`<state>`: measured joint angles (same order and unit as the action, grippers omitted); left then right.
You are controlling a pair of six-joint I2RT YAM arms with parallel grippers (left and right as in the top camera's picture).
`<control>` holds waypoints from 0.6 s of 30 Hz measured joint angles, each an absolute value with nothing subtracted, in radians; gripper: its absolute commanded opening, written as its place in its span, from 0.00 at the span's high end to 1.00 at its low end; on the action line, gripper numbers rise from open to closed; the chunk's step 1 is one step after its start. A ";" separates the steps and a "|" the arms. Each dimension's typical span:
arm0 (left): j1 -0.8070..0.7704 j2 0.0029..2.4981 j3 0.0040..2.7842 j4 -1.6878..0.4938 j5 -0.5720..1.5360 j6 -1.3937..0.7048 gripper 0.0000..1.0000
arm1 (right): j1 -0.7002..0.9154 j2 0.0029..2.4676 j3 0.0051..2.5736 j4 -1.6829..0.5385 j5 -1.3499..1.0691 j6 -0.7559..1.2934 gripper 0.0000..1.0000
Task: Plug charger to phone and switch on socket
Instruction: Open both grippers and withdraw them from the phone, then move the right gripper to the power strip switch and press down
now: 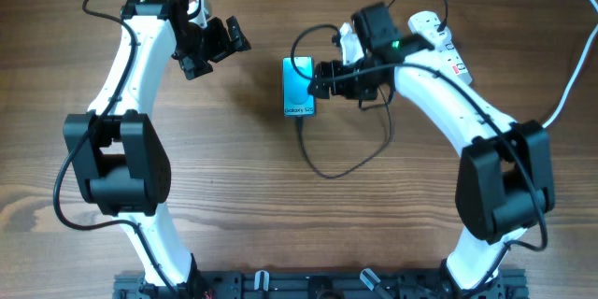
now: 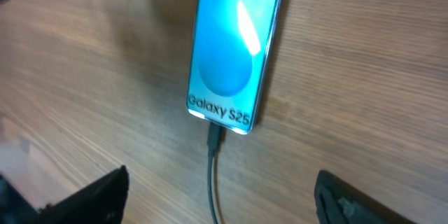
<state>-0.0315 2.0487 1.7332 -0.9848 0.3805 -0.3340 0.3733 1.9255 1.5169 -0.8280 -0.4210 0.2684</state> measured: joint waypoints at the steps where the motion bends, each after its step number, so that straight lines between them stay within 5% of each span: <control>1: -0.031 2.049 1.733 -0.984 0.379 -0.334 0.00 | 0.371 1.924 1.552 -0.872 -0.402 0.251 0.07; 11: -0.031 2.049 1.733 -0.984 0.378 -0.334 0.00 | 0.306 1.914 1.637 -1.041 -0.080 0.189 0.00; 18: -0.031 2.049 1.733 -0.984 0.378 -0.334 0.00 | 0.097 1.914 1.638 -0.995 0.050 0.207 0.00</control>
